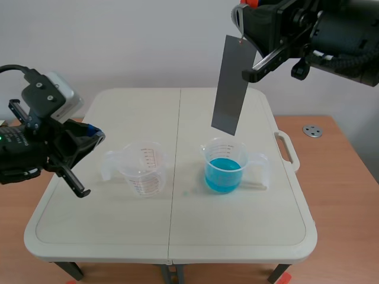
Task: Hold the metal plate by the orange handle, dip it into the blue solution, take it out and point at it, then put the plate back in the beaker on the left.
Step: 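Raise the plate and point at it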
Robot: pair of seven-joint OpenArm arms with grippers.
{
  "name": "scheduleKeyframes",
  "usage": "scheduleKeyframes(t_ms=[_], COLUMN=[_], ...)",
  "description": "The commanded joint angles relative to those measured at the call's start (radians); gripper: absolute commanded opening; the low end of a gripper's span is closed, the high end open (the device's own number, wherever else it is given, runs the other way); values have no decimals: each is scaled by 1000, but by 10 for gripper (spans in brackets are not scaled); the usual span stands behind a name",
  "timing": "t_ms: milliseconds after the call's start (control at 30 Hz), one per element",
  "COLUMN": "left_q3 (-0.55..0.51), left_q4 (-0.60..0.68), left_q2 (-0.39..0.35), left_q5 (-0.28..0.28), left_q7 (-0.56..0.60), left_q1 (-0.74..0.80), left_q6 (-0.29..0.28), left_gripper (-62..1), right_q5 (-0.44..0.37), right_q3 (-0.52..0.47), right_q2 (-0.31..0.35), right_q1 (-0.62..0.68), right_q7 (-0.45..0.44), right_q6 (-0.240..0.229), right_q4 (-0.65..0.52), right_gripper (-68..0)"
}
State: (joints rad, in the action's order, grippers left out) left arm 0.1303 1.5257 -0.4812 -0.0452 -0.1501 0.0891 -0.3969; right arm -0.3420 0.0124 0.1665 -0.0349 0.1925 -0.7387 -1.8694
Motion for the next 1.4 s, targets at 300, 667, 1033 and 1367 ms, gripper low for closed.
scheduleKeyframes(t_ms=[300,667,1033,1367], left_q3=[196,251,251,251], left_q4=[-220,-322,-322,-322], left_q2=[85,205,264,313], left_q5=[2,72,73,81], left_q7=[14,7,-5,-5], left_q1=[-289,-394,-439,-441], left_q6=[-26,-146,-228,-243], left_gripper=[-597,-597,-597,-597], right_q5=[-15,-15,-15,-19], right_q3=[-1,-1,-1,-1], right_q2=[8,8,8,8], right_q1=[-10,-10,-10,-10], right_q7=[-14,-14,-14,-13], right_q6=[-7,-7,-7,-7], right_q4=[-21,-21,-21,-21], right_gripper=[-662,-662,-662,-662])
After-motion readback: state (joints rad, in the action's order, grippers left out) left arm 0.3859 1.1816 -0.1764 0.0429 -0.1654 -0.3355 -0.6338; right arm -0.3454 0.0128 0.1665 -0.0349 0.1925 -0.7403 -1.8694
